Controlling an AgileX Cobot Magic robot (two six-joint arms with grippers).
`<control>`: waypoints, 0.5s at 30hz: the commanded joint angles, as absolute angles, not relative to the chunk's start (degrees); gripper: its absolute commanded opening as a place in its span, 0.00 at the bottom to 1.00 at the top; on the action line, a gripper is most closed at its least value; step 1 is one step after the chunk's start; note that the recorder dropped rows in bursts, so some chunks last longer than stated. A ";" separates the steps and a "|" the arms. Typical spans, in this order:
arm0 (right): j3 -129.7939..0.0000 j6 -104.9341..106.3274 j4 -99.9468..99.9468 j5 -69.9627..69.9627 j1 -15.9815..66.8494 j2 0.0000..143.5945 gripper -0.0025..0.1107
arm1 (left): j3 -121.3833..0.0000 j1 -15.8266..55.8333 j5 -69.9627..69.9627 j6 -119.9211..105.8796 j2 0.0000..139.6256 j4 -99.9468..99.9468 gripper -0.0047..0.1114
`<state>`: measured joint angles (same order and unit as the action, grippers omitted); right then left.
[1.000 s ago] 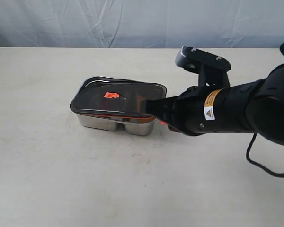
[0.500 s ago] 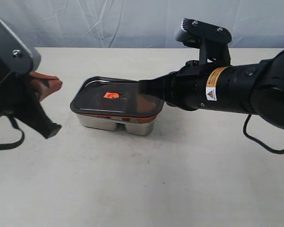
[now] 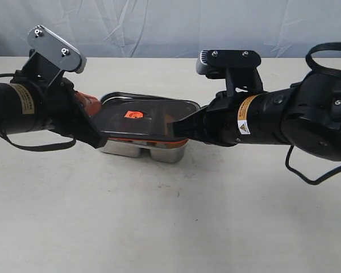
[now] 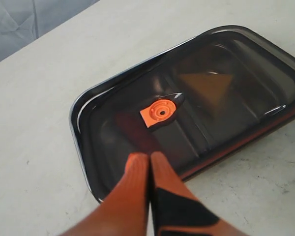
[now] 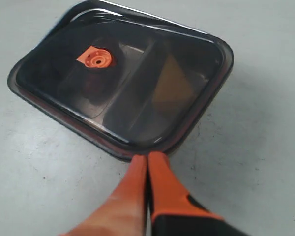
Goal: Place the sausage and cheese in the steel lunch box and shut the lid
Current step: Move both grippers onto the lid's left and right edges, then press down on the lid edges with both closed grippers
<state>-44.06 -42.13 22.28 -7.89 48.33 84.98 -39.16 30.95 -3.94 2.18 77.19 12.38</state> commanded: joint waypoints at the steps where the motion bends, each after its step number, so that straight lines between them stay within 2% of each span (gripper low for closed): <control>1: -44.46 -41.47 22.70 -7.12 47.99 85.19 0.02 | -39.42 31.52 -2.19 2.51 78.47 14.20 0.04; 15: -45.12 -41.47 20.40 -1.59 48.09 91.48 0.02 | -39.42 31.52 0.00 2.51 80.92 15.23 0.04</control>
<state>-44.15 -41.87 20.47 -2.76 48.33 90.43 -39.16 30.95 -1.25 2.18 80.83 14.53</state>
